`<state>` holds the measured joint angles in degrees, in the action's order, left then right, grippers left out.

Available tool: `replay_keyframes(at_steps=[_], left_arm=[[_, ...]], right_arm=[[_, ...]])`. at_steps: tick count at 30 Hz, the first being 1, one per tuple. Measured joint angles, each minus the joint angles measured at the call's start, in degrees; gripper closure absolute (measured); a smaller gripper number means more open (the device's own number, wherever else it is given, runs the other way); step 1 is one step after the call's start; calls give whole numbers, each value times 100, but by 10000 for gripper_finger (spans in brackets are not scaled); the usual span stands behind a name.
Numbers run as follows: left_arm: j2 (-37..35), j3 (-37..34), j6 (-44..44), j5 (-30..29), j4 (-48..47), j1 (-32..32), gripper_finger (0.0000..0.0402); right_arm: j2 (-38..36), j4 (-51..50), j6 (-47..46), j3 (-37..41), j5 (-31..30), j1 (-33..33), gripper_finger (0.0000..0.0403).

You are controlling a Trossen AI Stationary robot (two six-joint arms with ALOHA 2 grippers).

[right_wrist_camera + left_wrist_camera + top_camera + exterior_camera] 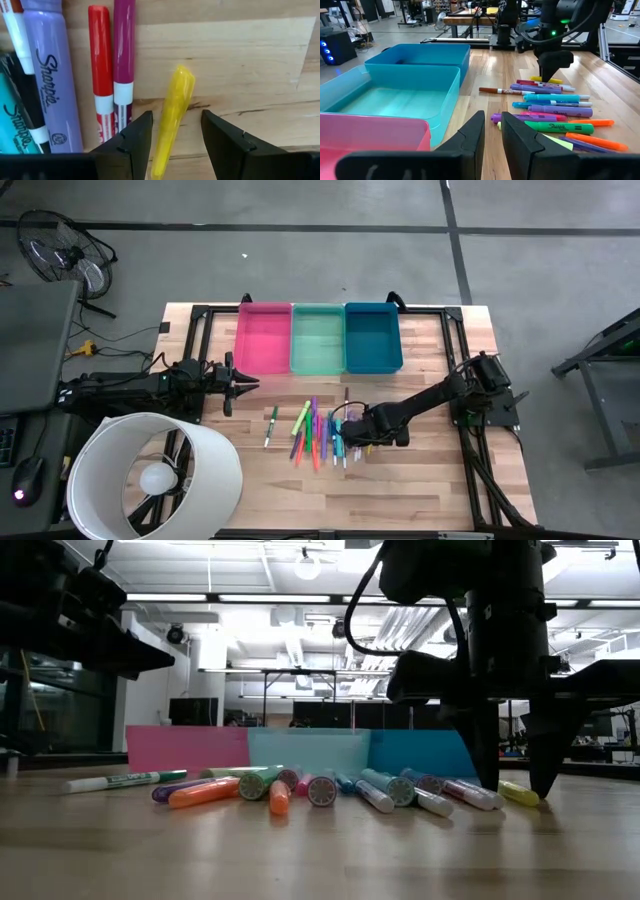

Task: Pick & Place Markers
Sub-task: Put the pen into the green bin

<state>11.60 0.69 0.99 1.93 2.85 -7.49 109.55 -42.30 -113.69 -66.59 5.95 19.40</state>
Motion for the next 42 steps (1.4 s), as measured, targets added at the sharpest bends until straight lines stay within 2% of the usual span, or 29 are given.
replay_keyframes(at_steps=[6, 9, 22, 30, 42], left_arm=[[0, 0, 0, 0, 0, 2, 340], [0, 0, 2, 0, 0, 0, 340], [2, 0, 0, 0, 0, 0, 340], [1, 0, 1, 0, 0, 1, 340], [1, 0, 1, 0, 0, 2, 340]], right_arm=[[3, 24, -31, 0, 47, 0, 244], [5, 17, 16, -4, 130, -30, 258], [12, -41, 459, -22, 255, -129, 377], [16, -283, 753, -15, 496, -136, 377], [-83, -437, 1045, 2, 343, -140, 377]])
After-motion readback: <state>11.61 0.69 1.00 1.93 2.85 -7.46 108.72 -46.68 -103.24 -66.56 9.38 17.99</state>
